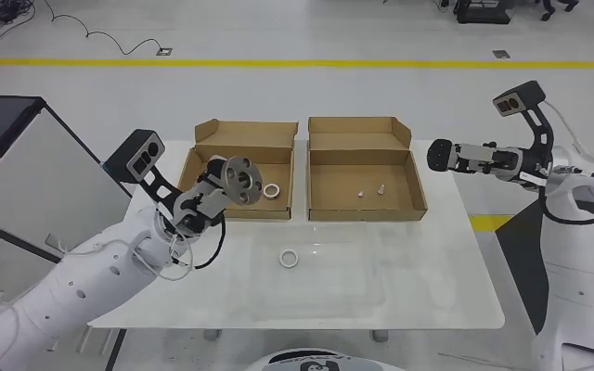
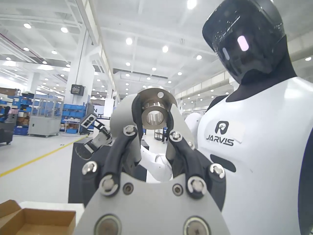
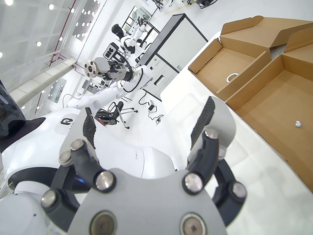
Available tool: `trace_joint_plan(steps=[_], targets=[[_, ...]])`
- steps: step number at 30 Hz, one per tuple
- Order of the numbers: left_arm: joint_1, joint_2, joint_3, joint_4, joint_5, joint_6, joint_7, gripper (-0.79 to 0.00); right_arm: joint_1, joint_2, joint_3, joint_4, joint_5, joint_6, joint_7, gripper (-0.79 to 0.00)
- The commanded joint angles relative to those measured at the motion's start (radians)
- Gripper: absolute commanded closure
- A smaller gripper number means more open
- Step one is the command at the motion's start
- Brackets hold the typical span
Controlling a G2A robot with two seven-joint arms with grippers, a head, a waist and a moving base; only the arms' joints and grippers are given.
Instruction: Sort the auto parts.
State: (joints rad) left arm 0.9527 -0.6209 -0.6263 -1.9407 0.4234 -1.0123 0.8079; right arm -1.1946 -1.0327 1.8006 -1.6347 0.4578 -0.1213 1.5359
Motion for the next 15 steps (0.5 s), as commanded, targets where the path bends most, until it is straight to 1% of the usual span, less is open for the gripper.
trace_joint_plan(steps=[1, 3, 15], targets=[[0.009, -0.002, -0.008, -0.021, -0.029, 0.000, 0.000, 0.000, 0.000, 0.000, 0.000, 0.000, 0.000, 0.000, 0.000, -0.785], [0.017, -0.004, -0.014, -0.032, -0.055, 0.000, 0.000, 0.000, 0.000, 0.000, 0.000, 0.000, 0.000, 0.000, 0.000, -0.785], [0.017, -0.004, -0.014, -0.032, -0.055, 0.000, 0.000, 0.000, 0.000, 0.000, 0.000, 0.000, 0.000, 0.000, 0.000, -0.785]])
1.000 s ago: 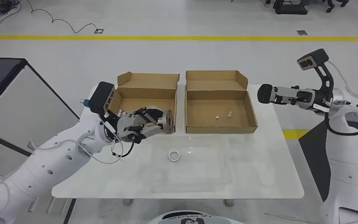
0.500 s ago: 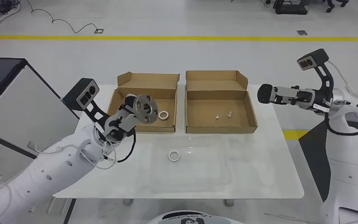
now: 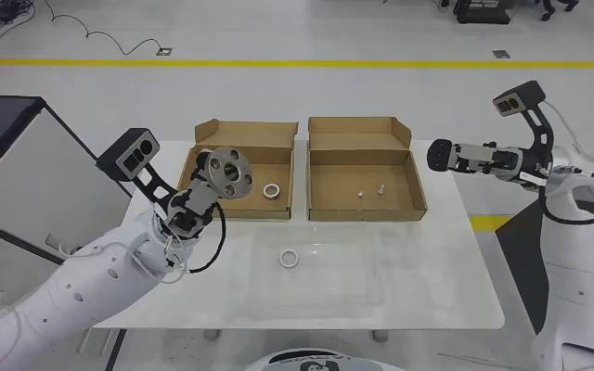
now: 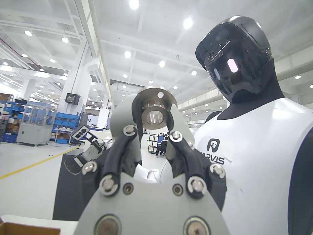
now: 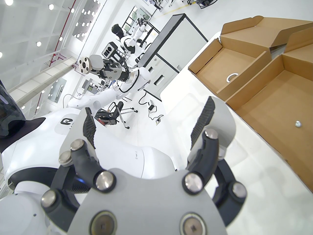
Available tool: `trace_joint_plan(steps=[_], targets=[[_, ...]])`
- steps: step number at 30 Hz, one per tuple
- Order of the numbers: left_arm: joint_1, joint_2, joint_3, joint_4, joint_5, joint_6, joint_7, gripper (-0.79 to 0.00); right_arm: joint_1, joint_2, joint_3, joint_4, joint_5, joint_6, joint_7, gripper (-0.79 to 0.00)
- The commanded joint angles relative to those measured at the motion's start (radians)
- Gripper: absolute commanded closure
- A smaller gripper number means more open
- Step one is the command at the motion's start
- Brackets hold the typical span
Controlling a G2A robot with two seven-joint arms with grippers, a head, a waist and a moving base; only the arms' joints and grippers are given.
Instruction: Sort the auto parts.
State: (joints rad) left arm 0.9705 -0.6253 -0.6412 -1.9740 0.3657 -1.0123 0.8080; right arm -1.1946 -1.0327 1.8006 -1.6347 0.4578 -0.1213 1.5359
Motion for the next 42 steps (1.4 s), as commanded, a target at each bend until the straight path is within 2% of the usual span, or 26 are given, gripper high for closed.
trace_joint_plan(steps=[1, 27, 31, 42], targets=[[0.000, 0.000, 0.000, 0.001, 0.003, 0.000, 0.000, 0.000, 0.000, 0.000, 0.000, 0.000, 0.000, 0.000, 0.000, -0.785], [0.000, 0.000, 0.000, 0.001, 0.003, 0.000, 0.000, 0.000, 0.000, 0.000, 0.000, 0.000, 0.000, 0.000, 0.000, -0.785], [0.026, -0.014, -0.005, -0.059, -0.065, 0.000, -0.004, 0.000, 0.000, 0.000, 0.000, 0.000, 0.000, 0.000, 0.000, -0.785], [0.067, -0.060, -0.026, -0.156, -0.197, 0.000, 0.000, 0.000, 0.000, 0.000, 0.000, 0.000, 0.000, 0.000, 0.000, -0.785]])
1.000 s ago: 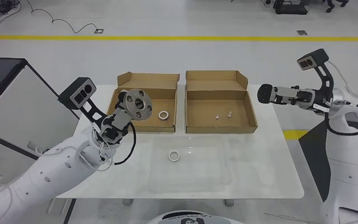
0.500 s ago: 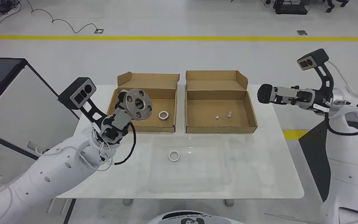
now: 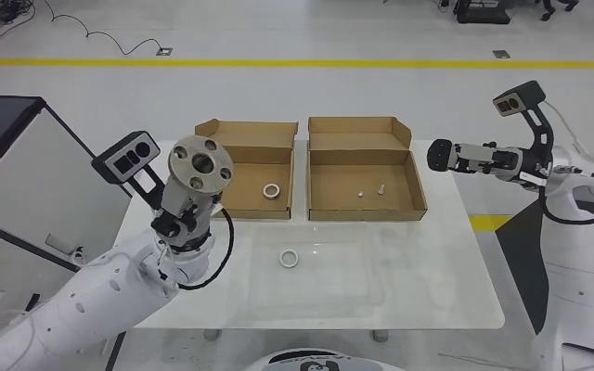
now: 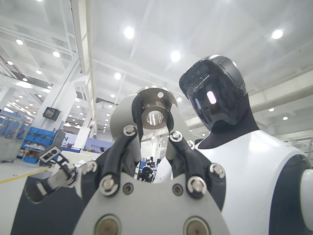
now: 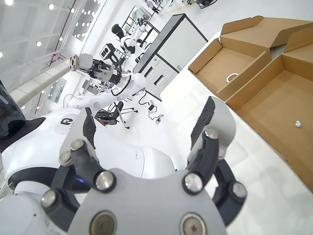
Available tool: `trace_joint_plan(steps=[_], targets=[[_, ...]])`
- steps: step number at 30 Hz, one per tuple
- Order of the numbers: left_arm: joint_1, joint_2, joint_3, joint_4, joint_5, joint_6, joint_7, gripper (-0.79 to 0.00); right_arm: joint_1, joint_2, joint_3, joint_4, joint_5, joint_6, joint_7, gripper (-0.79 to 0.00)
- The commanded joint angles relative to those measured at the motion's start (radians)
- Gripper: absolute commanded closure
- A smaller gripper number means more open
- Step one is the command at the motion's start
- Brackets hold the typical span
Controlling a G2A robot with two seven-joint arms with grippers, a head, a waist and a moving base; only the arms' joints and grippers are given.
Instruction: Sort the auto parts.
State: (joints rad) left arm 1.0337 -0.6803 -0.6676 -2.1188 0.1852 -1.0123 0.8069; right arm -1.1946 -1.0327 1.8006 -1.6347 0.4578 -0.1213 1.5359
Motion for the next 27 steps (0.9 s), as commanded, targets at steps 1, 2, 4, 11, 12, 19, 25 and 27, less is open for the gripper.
trace_joint_plan(steps=[1, 2, 4, 11, 12, 19, 25, 27], targets=[[0.006, -0.011, -0.001, -0.018, -0.032, 0.000, 0.001, 0.000, 0.000, 0.000, 0.000, 0.000, 0.000, 0.000, 0.000, -0.785], [0.006, -0.016, -0.003, -0.029, -0.043, 0.000, 0.001, 0.000, 0.000, 0.000, 0.000, 0.000, 0.000, 0.000, 0.000, -0.785], [0.012, -0.028, -0.007, -0.048, -0.084, 0.000, 0.001, 0.000, 0.000, 0.000, 0.000, 0.000, 0.000, 0.000, 0.000, -0.785], [0.025, -0.065, -0.027, -0.062, -0.149, 0.000, -0.022, 0.000, 0.000, 0.000, 0.000, 0.000, 0.000, 0.000, 0.000, -0.785], [0.028, -0.069, -0.032, -0.058, -0.153, 0.000, -0.032, 0.000, 0.000, 0.000, 0.000, 0.000, 0.000, 0.000, 0.000, -0.785], [0.058, -0.086, -0.075, 0.000, -0.145, 0.000, -0.148, 0.000, 0.000, 0.000, 0.000, 0.000, 0.000, 0.000, 0.000, -0.785], [0.089, -0.090, -0.120, 0.045, -0.139, 0.000, -0.258, 0.000, 0.000, 0.000, 0.000, 0.000, 0.000, 0.000, 0.000, -0.785], [0.096, -0.090, -0.139, 0.064, -0.117, 0.000, -0.305, 0.000, 0.000, 0.000, 0.000, 0.000, 0.000, 0.000, 0.000, -0.785]])
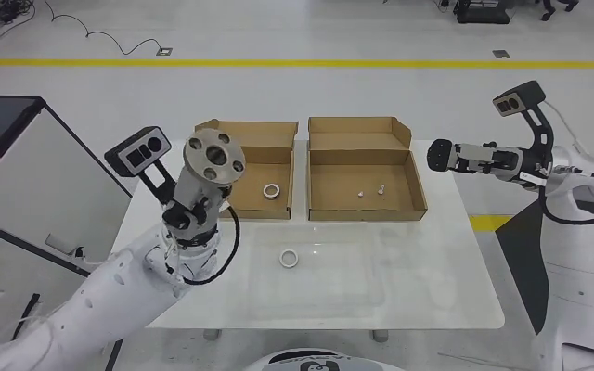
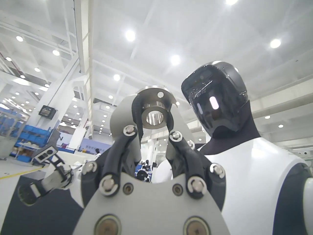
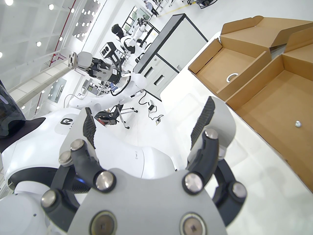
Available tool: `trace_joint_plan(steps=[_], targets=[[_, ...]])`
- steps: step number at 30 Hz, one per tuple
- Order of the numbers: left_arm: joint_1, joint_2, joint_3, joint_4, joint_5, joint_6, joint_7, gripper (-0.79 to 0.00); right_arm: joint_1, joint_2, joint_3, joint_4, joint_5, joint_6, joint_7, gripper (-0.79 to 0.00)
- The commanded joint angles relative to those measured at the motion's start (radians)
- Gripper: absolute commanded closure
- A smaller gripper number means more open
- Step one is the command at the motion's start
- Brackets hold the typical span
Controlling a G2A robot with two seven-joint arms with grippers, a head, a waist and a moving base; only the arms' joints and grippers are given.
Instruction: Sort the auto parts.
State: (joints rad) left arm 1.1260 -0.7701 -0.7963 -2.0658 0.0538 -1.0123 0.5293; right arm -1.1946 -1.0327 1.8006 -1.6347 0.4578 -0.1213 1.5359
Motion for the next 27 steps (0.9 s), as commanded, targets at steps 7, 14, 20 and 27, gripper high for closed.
trace_joint_plan(steps=[7, 14, 20, 27], targets=[[0.037, -0.008, -0.050, 0.005, 0.003, 0.000, -0.092, 0.000, 0.000, 0.000, 0.000, 0.000, 0.000, 0.000, 0.000, -0.785], [0.054, -0.034, -0.060, -0.059, -0.092, 0.000, -0.097, 0.000, 0.000, 0.000, 0.000, 0.000, 0.000, 0.000, 0.000, -0.785], [0.067, -0.058, -0.077, -0.092, -0.152, 0.000, -0.157, 0.000, 0.000, 0.000, 0.000, 0.000, 0.000, 0.000, 0.000, -0.785], [0.097, -0.085, -0.129, -0.076, -0.195, 0.000, -0.247, 0.000, 0.000, 0.000, 0.000, 0.000, 0.000, 0.000, 0.000, -0.785]])
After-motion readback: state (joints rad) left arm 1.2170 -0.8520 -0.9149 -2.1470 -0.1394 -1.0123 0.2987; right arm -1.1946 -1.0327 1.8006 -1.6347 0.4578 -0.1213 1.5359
